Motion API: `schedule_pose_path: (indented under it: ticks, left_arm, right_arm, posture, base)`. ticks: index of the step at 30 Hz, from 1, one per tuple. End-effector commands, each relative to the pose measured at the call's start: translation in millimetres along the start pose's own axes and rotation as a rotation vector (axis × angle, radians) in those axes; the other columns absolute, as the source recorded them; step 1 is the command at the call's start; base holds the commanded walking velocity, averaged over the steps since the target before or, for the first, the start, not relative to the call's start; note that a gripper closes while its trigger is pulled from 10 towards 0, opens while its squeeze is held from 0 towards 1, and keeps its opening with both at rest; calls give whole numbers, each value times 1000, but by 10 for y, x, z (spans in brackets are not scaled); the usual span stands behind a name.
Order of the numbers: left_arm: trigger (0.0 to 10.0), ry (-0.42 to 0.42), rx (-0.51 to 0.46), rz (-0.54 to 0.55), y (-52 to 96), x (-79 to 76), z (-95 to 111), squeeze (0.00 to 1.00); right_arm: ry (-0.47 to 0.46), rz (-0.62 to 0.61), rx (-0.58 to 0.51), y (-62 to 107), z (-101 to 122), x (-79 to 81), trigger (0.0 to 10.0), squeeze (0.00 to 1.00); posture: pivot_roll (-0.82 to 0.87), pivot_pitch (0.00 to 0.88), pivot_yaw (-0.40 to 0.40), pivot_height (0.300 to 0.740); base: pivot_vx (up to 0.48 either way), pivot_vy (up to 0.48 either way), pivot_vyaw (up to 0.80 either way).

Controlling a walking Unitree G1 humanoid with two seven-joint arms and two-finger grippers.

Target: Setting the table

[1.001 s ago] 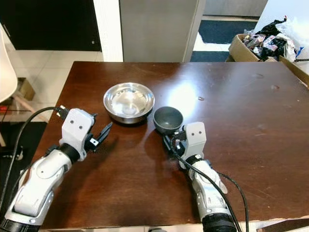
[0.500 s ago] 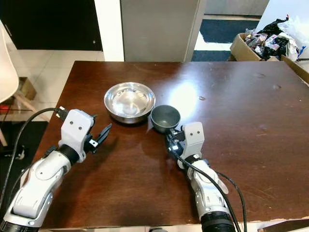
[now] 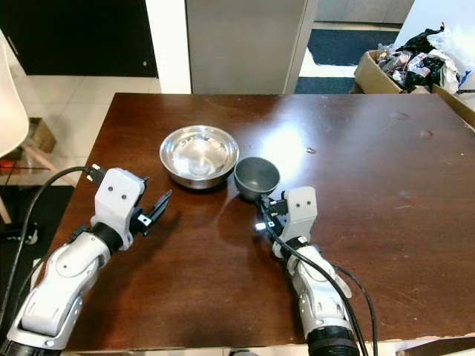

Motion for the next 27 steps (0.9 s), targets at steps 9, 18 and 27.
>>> schedule_pose_path:
  ticks: [9, 18, 27]
  left_arm:
    - [10000, 23, 55, 25, 66, 67, -146, 0]
    - [10000, 6, 72, 54, 247, 72, -177, 0]
    - [10000, 31, 78, 71, 290, 71, -197, 0]
  right_arm:
    - [45, -110, -220, 106, 671, 9, 10000, 0]
    - [-95, -114, -368, 127, 1074, 220, 10000, 0]
    - [-207, -26, -303, 103, 1002, 474, 10000, 0]
  posture:
    - [-85, 43, 36, 740]
    - [-70, 46, 19, 740]
    - [-68, 37, 9, 740]
  base:
    - [0, 0, 0]
    - [0, 0, 0]
    - [0, 0, 0]
Point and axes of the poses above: a point about 5 cm out from each wrist's last joint towards the gripper, its own y axis pointing back from the gripper into the wrist, its own z axis along the axis of the wrist's last joint, x = y × z, the point moved 6 cm from there along -y, pointing out of the wrist towards the gripper, and after that the axes turned 5 degrees about -y, right-handed, at the moved point
